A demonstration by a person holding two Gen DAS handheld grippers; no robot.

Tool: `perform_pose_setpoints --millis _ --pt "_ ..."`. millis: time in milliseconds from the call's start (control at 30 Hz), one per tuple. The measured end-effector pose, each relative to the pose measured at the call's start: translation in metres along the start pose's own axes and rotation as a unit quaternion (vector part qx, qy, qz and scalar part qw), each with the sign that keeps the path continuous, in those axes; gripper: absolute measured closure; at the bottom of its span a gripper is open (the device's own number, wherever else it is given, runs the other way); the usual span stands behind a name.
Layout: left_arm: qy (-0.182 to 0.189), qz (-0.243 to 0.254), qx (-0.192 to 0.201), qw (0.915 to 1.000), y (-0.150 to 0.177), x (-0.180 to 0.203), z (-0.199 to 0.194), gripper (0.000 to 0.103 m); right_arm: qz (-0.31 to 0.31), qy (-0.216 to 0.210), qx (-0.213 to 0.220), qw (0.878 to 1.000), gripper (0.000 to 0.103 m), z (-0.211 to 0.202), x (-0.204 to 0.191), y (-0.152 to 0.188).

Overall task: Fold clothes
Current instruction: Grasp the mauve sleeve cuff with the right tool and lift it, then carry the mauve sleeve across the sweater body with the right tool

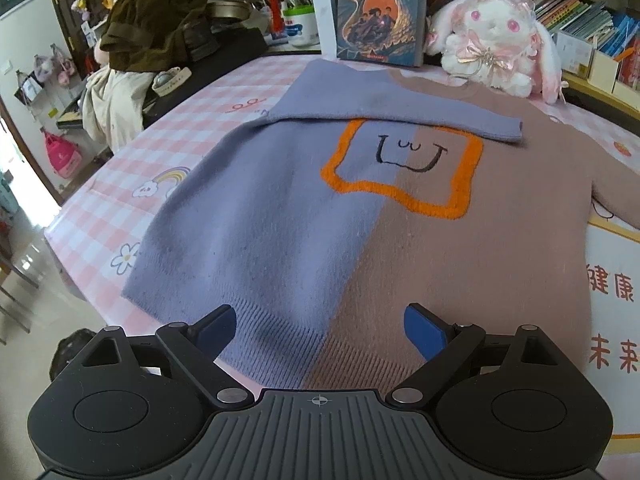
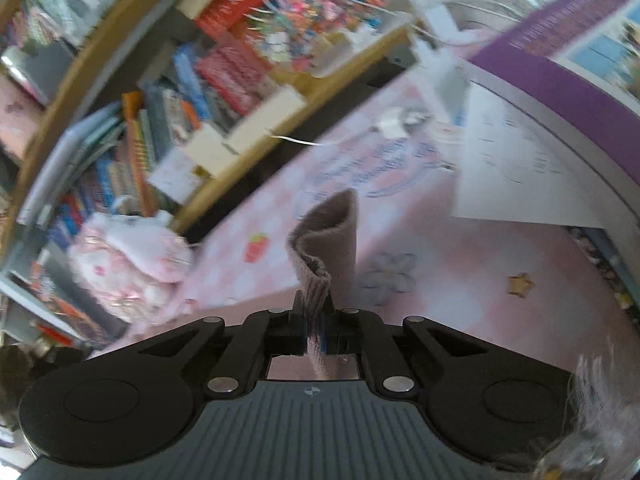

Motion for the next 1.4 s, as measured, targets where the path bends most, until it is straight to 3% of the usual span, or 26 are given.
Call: perform_pose_setpoints --millis 400,767,1033,1400 --pt "0.052 0.008 0.039 0.9978 -0.017 -0.012 0.008 0.010 -0.039 -0.077 -0.013 0.996 0.098 0.010 -0.105 0.015" --pt "0.078 0.011 0.081 0.9937 -0.058 -0.083 0.032 0.010 -0.089 -0.127 -0.011 0.988 0.098 0.034 -0.242 0.060" --pt "0.085 0.023 0.094 0.9916 -0.070 -0.132 0.048 0.010 -0.132 -0.118 -0.022 0.984 0.098 0.063 -0.314 0.113" --pt "0.077 0.011 0.088 0.9931 -0.075 -0.190 0.067 0.010 -0.166 -0.109 -0.032 0.979 0.098 0.089 -0.365 0.176"
Point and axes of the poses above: each gripper's, at about its wrist camera, not at the fingertips, and z roughly the way its jaws point, x to its right, y to its underside, the point moved 9 cm from there along z, roughly the way its jaws point, and after that the axes turned 7 degrees about x, right-handed, at the moved point
